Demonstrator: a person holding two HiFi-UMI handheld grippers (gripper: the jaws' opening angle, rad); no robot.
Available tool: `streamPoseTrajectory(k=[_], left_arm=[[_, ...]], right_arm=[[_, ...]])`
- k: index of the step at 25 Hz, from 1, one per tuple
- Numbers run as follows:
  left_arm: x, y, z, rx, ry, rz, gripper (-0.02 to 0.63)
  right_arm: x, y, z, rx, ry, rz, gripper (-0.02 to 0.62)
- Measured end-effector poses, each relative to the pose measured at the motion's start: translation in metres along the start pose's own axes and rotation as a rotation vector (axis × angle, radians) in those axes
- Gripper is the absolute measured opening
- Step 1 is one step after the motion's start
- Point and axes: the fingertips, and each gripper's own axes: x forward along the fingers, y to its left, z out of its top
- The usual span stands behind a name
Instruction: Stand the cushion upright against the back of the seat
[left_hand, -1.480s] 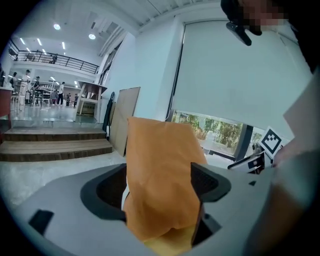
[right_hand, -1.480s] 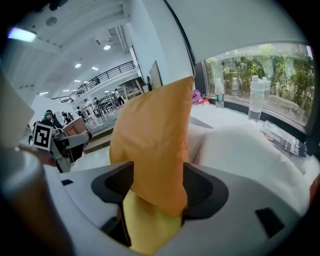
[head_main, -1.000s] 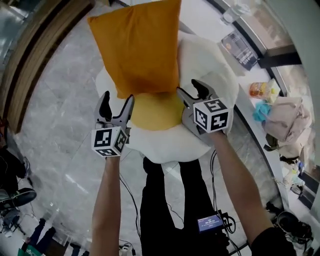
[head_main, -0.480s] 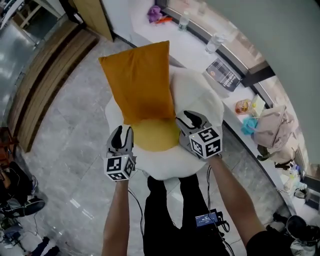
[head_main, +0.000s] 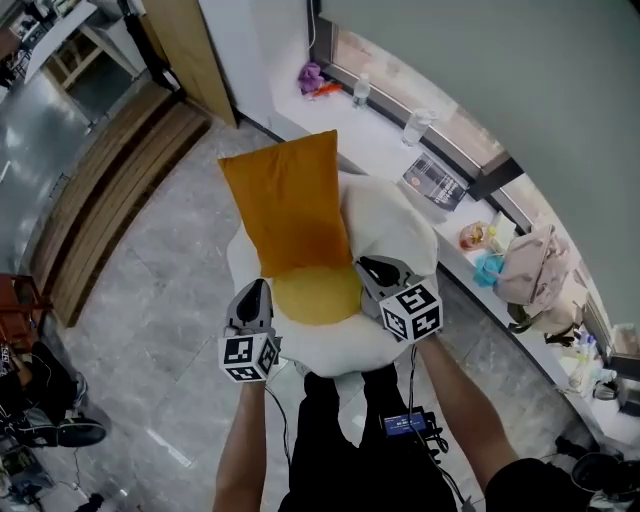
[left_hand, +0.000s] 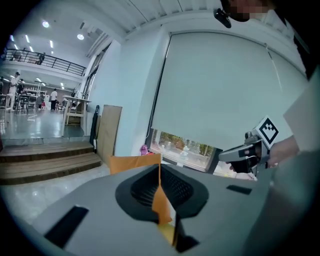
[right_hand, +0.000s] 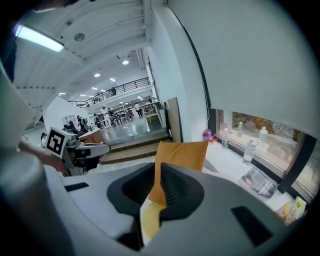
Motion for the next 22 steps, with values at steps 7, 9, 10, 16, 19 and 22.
streamPoseTrajectory(k=[7, 9, 10, 16, 19, 22], left_arm=[[-0.028, -0.022, 0.017, 0.033, 0.031, -0.076, 0.014], [-0.037, -0.024, 0.025, 0.034, 0.035, -0.079, 0.012], [-0.041, -0.024, 0.03, 0.032, 0.036, -0.082, 0.014], [-0.072, -0.026, 0.049, 0.027, 0.023, -0.113, 0.012], [-0.088, -0.027, 0.059, 0.002, 0.012, -0.117, 0.012], [-0.104, -0.028, 0.065, -0.012, 0.005, -0.126, 0.012]], right_arm=[[-0.02, 0.036, 0.021, 0.011, -0.027, 0.009, 0.018], [-0.025, 0.046, 0.028, 0.003, -0.034, 0.01, 0.018], [-0.027, 0.052, 0.031, -0.001, -0.036, 0.011, 0.018], [-0.044, 0.088, 0.043, -0.029, -0.051, 0.025, 0.018], [-0.054, 0.103, 0.047, -0.033, -0.064, 0.031, 0.018], [-0.063, 0.117, 0.053, -0.046, -0.08, 0.032, 0.018]])
